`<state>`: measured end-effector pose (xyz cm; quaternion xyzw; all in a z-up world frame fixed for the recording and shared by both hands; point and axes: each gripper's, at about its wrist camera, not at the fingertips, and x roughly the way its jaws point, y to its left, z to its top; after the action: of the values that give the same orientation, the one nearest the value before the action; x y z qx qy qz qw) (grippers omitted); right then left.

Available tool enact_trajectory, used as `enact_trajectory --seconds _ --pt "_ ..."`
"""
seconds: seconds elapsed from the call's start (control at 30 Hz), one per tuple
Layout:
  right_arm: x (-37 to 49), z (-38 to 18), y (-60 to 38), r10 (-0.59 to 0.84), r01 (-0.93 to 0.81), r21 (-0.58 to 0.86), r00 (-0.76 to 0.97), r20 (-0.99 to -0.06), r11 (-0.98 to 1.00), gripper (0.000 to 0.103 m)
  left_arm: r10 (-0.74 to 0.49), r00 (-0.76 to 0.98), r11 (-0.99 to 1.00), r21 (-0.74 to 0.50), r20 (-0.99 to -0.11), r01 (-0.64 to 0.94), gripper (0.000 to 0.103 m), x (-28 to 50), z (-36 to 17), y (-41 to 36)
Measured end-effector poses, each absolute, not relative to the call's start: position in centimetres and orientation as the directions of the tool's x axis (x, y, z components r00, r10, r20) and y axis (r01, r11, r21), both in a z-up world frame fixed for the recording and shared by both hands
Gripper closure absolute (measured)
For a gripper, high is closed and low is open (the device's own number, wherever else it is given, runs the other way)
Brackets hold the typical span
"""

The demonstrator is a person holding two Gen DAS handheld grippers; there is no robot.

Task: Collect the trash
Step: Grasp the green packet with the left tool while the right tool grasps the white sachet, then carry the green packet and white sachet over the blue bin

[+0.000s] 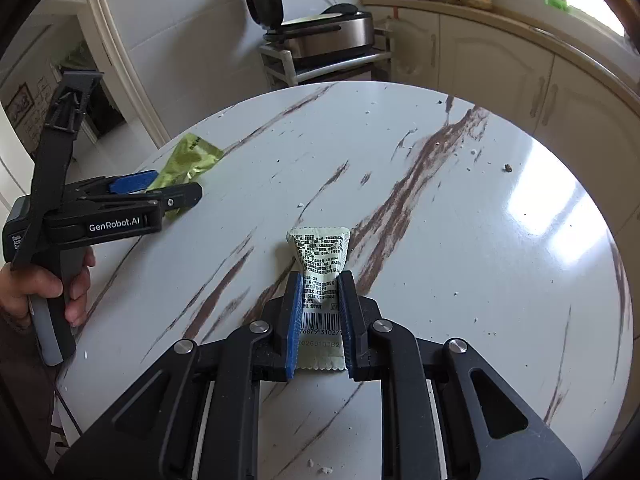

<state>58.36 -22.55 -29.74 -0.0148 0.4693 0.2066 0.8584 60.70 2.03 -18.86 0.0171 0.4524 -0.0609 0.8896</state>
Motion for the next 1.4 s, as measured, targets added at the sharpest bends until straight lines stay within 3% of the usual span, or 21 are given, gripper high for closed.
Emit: enact_trajectory --seconds 0.03,0.07,0.13,0.57,0.93,1.4 --pt "58.2 -29.7 -22.5 0.343 -0.368 0.172 0.474 -0.811 0.914 0.086 -0.114 0.578 0.989 -0.041 -0.808 0.139 0.070 60.6 -18.8 2.0" --pt "57.9 -29.7 -22.4 0.345 -0.368 0.174 0.473 -0.811 0.913 0.086 -0.136 0.570 0.987 -0.059 -0.810 0.152 0.095 60.3 -18.8 1.9" --pt "57.4 -29.6 -22.4 0.350 -0.367 0.180 0.474 -0.808 0.913 0.086 -0.136 0.565 0.986 -0.056 -0.814 0.157 0.098 59.5 -18.8 1.8" --pt "50.8 -26.4 -25.0 0.366 -0.346 0.201 0.525 -0.768 0.917 0.086 -0.240 0.541 0.966 -0.147 -0.806 0.211 0.099 50.2 -18.1 1.8" --pt "43.4 -24.2 -28.8 0.400 -0.323 0.252 0.572 -0.717 0.912 0.086 -0.355 0.567 0.929 -0.213 -0.743 0.303 0.099 39.5 -13.9 -0.5" --pt "37.0 -21.8 -39.0 0.355 -0.198 0.309 0.700 -0.620 0.930 0.086 -0.480 0.525 0.840 -0.194 -0.703 0.507 0.099 33.4 -10.6 -10.9"
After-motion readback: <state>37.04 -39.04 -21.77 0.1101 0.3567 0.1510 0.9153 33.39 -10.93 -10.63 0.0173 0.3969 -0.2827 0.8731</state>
